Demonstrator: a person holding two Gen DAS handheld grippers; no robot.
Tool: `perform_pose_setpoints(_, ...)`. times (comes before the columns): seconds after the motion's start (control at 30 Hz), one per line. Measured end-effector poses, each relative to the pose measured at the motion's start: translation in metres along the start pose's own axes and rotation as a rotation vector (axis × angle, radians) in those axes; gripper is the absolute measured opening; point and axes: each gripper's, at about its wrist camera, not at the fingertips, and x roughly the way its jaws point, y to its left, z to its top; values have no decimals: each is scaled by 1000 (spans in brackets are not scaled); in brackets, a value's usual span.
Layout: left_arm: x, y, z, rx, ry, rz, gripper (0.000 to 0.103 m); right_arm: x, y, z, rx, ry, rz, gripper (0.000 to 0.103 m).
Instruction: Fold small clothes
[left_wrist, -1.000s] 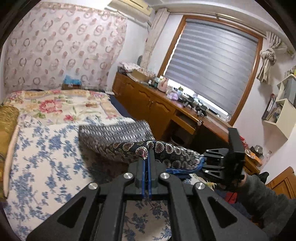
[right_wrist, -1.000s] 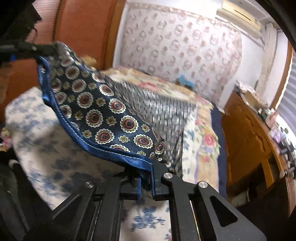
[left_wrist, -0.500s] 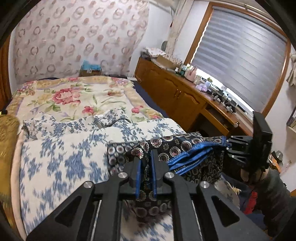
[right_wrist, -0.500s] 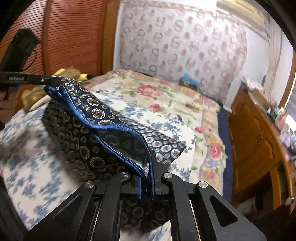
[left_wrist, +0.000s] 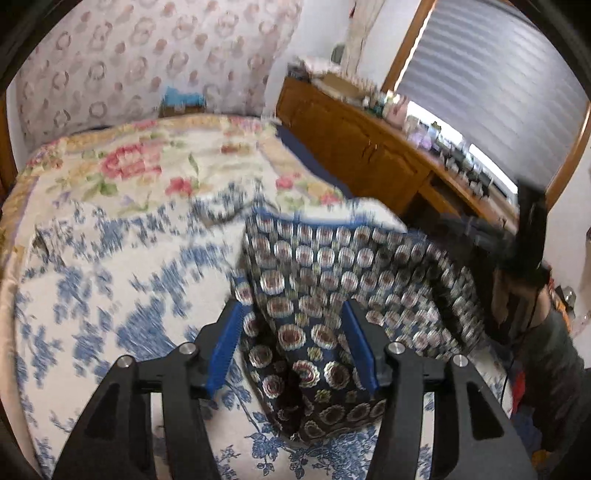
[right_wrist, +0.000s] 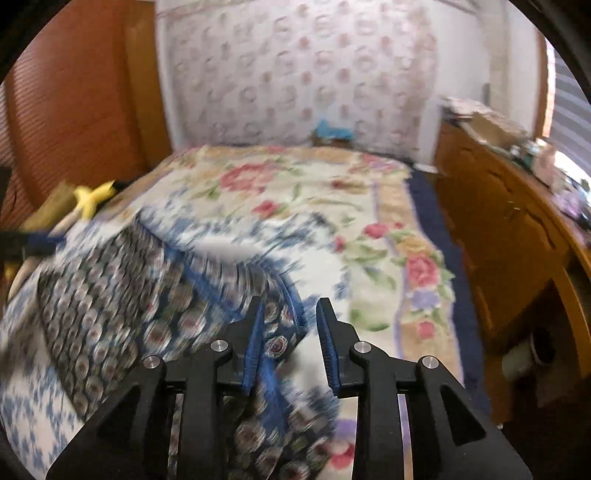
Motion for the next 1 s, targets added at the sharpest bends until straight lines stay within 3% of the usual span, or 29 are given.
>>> perform_pose_setpoints(0.07, 10, -1, -6, 4, 33, 9, 55, -5, -4, 3, 10, -27, -79, 28)
perform_pose_setpoints(0.13, 16, -1, -11, -1, 52, 17, 55, -12, -7, 3, 29, -26, -32, 28)
perform_pose_setpoints(0.23, 13, -3, -20, -8, 47, 16, 55, -22, -6, -4, 30, 8, 23, 38)
perform_pose_setpoints(0.43, 7, -8, -34, 10, 29, 14, 54, -51, -7, -40, 78, 57, 55, 50)
perform_pose_setpoints(0.57, 10, -13, -38, 46, 42, -6, 18, -68, -10, -67, 123, 97, 52, 54)
perform_pose_setpoints(0.67, 9, -15, -37, 47, 28, 1, 9, -68, -9, -88, 180, 160, 104, 57)
perform_pose_setpoints(0.87, -1, -19, -36, 47, -21, 16, 4, -60, 16, -100, 171, 182, 202, 56)
perform_pose_setpoints(0.93, -6, -19, -36, 44, -39, 13, 3, -55, 20, -100, 167, 185, 230, 51)
perform_pose_setpoints(1.0, -14, -16, -36, 49, -63, 31, 3, -56, 21, -95, 144, 162, 242, 3)
